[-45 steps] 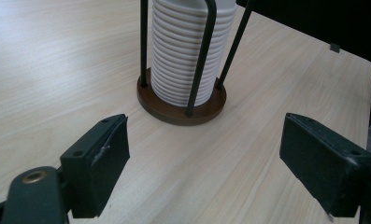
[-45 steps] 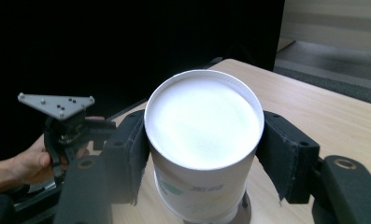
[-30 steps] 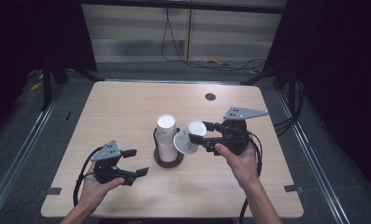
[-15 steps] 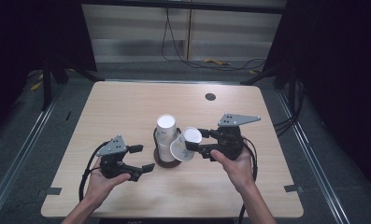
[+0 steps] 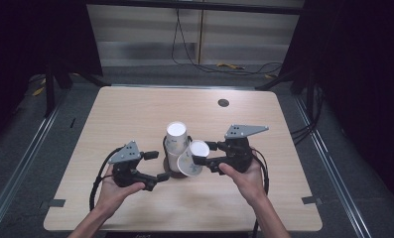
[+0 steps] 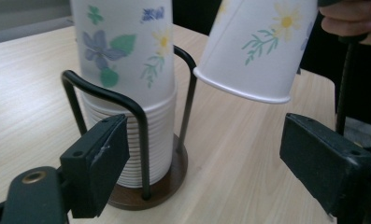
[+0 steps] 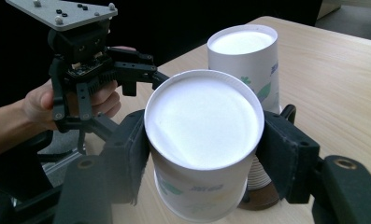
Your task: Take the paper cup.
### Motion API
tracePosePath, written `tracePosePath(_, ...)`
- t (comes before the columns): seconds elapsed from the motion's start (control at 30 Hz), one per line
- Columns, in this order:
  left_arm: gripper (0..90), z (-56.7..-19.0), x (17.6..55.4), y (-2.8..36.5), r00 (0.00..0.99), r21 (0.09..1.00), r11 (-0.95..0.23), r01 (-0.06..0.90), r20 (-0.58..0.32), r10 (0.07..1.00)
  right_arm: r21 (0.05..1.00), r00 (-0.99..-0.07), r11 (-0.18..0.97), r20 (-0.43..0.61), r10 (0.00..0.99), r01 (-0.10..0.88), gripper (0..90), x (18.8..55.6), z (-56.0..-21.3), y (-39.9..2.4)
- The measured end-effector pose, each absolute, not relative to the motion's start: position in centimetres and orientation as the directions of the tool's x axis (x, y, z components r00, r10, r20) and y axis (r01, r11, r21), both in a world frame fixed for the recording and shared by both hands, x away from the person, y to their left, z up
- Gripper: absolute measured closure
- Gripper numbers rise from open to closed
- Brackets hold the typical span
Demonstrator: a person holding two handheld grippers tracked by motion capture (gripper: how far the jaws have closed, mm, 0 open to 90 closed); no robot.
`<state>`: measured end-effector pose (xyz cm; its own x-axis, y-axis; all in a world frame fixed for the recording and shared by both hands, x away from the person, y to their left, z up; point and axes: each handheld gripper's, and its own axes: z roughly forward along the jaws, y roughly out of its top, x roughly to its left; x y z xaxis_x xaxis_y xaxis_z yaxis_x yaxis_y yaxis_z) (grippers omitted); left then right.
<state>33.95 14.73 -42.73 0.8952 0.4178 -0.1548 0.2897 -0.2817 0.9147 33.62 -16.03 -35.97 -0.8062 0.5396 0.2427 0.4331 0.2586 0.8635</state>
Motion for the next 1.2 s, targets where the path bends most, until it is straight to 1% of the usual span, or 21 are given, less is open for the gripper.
tracePosePath(0.33, 15.8, -42.8, 33.6, 14.3, 0.915, 0.916, -0.299, 0.267, -0.143, 0.378, 0.852, -0.817, 0.28, 0.255, 0.517, 0.443, 36.8, 33.6, -36.9, -15.2)
tracePosePath(0.57, 15.7, -43.1, 33.5, 13.6, 0.924, 0.912, -0.31, 0.27, -0.154, 0.351, 0.845, -0.832, 0.305, 0.255, 0.492, 0.439, 36.8, 33.6, -37.3, -14.0)
tracePosePath(1.2, 15.7, -43.8, 33.4, 12.6, 0.936, 0.901, -0.345, 0.265, -0.154, 0.316, 0.834, -0.853, 0.338, 0.264, 0.45, 0.436, 36.8, 33.4, -38.1, -12.2)
